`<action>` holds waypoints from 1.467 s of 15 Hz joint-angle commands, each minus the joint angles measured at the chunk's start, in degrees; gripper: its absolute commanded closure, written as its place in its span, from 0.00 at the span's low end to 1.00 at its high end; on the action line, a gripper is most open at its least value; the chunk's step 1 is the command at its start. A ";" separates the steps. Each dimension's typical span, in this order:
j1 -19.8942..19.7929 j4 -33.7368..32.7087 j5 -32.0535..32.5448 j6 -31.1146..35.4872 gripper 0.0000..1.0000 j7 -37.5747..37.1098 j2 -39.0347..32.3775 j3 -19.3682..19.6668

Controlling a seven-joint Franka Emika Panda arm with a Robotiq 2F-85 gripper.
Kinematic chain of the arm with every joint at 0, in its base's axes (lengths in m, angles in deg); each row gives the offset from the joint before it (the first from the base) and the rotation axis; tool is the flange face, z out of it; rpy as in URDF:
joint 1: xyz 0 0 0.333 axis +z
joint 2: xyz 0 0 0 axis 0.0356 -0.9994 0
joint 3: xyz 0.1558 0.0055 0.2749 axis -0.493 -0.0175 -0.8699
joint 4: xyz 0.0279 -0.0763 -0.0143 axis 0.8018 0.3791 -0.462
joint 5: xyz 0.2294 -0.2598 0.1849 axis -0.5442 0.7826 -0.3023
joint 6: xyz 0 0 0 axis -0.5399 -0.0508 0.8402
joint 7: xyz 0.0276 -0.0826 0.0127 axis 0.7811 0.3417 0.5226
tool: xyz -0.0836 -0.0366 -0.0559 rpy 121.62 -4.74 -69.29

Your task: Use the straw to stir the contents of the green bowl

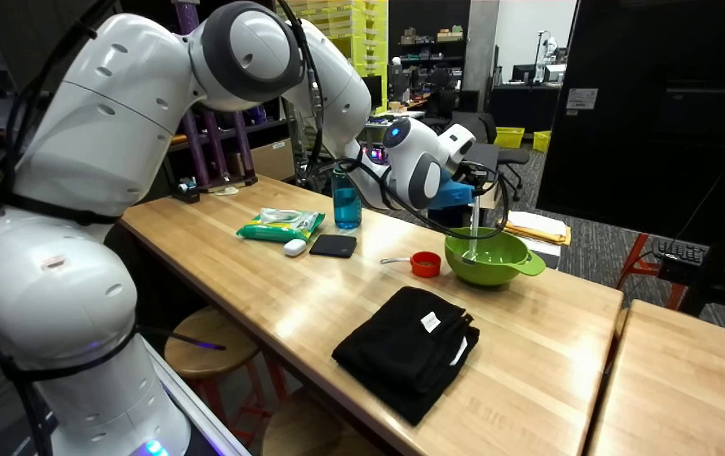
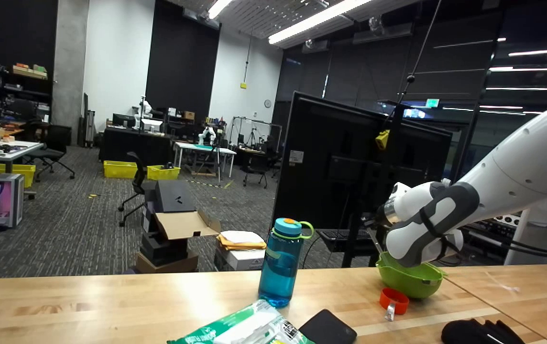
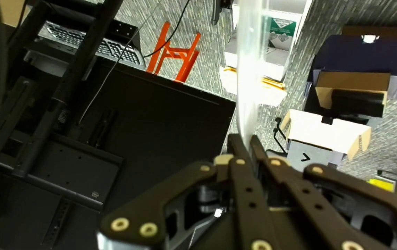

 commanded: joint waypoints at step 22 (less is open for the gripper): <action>7.70 -3.93 -8.03 0.18 0.99 0.14 -4.26 11.70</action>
